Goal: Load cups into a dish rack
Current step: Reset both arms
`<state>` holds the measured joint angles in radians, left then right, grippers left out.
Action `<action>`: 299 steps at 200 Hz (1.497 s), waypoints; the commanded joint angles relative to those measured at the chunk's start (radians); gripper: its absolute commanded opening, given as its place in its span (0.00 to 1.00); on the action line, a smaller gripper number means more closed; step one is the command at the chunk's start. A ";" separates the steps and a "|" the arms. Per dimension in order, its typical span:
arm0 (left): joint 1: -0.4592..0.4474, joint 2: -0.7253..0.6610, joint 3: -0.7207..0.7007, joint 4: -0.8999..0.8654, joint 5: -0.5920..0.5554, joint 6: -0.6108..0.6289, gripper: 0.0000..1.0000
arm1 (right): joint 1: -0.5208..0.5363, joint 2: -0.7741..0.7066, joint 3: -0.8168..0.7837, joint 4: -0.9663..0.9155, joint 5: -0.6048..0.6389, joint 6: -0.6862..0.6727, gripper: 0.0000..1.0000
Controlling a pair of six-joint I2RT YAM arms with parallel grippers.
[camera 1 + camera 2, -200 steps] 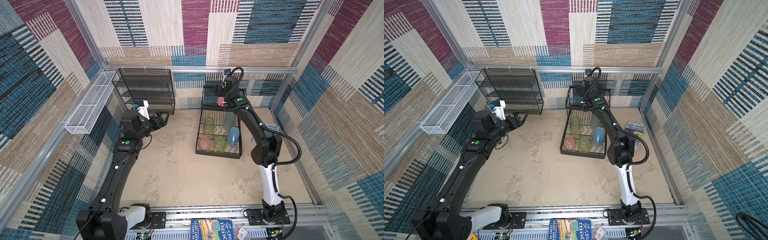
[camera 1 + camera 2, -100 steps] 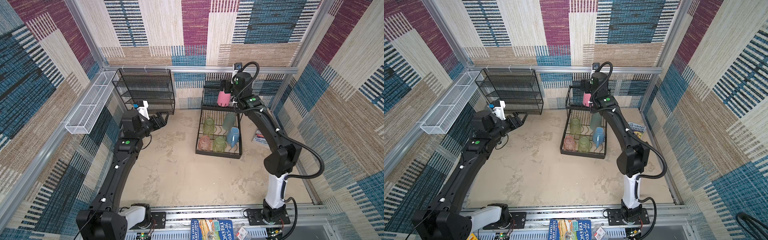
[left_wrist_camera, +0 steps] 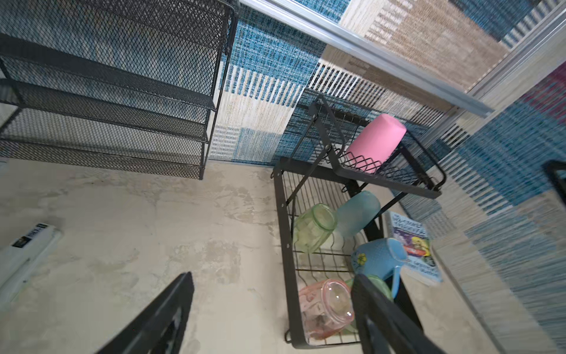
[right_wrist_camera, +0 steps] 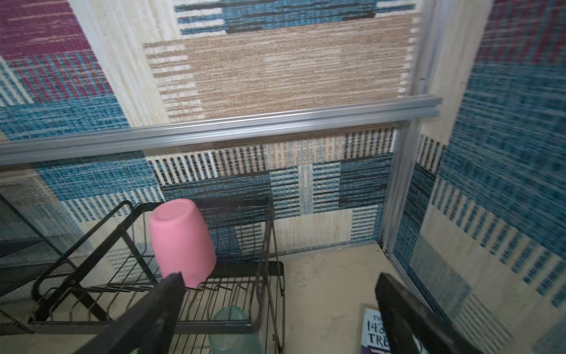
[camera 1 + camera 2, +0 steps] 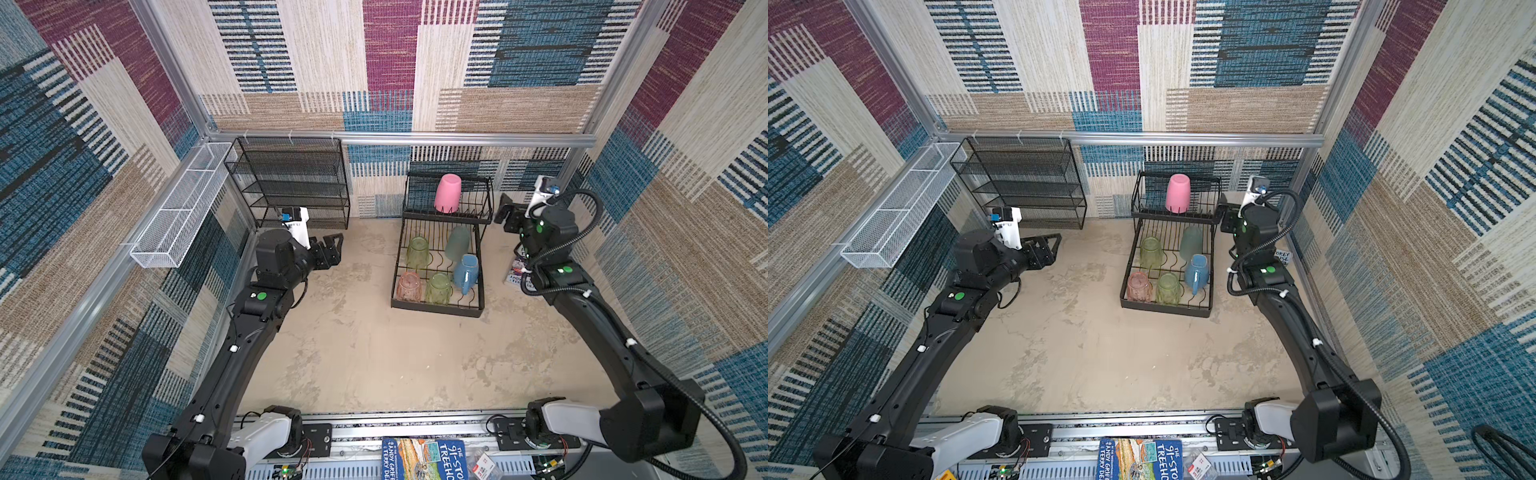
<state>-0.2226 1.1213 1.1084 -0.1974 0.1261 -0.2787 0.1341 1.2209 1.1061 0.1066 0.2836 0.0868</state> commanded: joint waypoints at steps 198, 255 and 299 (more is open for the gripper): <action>0.144 0.295 -0.591 0.720 -0.517 0.242 0.99 | -0.124 0.145 -0.895 1.018 -0.089 -0.058 1.00; 0.164 0.430 -0.738 1.145 -0.353 0.314 0.99 | -0.123 0.295 -0.934 1.229 -0.164 -0.084 1.00; 0.223 0.424 -0.677 1.010 -0.272 0.265 0.99 | -0.124 0.324 -0.901 1.200 -0.190 -0.091 1.00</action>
<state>-0.0193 1.5402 0.4175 0.7818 -0.2214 -0.0193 0.0109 1.5356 0.1947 1.2598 0.1223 0.0025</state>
